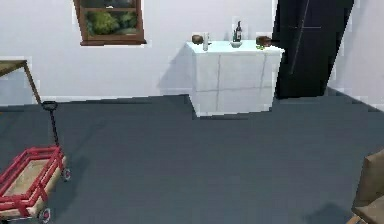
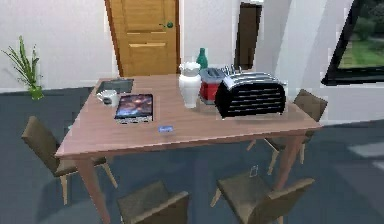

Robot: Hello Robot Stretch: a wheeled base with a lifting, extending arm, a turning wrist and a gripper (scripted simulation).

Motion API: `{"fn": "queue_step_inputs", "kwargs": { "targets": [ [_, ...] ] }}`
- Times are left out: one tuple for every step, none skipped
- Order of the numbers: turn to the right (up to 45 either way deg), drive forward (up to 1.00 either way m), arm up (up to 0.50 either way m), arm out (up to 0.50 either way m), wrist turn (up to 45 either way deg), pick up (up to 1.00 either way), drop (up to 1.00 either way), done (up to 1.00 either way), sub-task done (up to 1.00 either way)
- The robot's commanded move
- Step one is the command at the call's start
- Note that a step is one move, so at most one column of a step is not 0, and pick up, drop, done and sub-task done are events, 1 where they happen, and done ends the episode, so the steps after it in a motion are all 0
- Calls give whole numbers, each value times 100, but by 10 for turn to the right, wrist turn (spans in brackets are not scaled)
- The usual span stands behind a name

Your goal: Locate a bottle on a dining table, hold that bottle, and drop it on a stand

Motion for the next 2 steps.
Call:
{"fn": "queue_step_inputs", "kwargs": {
  "targets": [
    [0,50,0,0,0,0,0,0,0],
    [330,0,0,0,0,0,0,0,0]
  ]
}}
